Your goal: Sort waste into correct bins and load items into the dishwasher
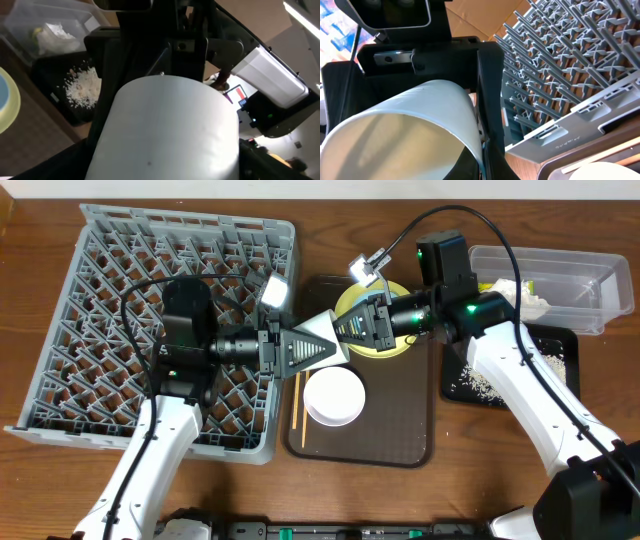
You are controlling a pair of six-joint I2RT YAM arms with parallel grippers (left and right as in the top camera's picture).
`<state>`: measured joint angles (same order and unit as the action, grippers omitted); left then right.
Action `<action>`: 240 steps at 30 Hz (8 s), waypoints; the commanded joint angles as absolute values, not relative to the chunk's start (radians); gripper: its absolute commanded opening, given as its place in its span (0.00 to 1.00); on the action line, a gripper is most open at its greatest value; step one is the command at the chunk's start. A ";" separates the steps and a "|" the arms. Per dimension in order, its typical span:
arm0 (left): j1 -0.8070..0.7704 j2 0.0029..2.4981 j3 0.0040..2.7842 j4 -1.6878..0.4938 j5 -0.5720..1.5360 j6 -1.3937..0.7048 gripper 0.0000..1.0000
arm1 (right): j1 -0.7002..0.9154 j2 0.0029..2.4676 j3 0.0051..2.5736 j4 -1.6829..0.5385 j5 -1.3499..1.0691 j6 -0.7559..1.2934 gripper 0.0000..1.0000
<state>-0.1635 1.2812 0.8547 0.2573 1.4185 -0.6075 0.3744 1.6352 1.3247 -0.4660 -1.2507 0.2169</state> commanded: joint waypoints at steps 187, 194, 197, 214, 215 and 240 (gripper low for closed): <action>-0.083 1.161 1.085 -0.868 0.217 -0.208 0.96 | 0.130 1.393 1.326 -1.106 0.064 0.212 0.72; -0.386 1.228 1.084 -0.765 0.216 -0.208 0.97 | 0.118 1.392 1.326 -1.141 0.112 0.231 0.91; -0.504 1.293 1.084 -0.710 0.216 -0.207 0.97 | 0.118 1.392 1.326 -1.146 0.111 0.231 0.91; -0.787 1.761 1.084 -0.517 0.218 -0.207 0.76 | 0.118 1.392 1.326 -1.156 0.108 0.231 0.95; -0.789 1.776 1.084 -0.516 0.218 -0.207 0.68 | 0.118 1.392 1.326 -1.156 0.108 0.231 0.94; -0.554 1.353 1.126 -0.523 0.288 -0.207 0.06 | 0.118 1.392 1.326 -1.163 0.108 0.231 0.94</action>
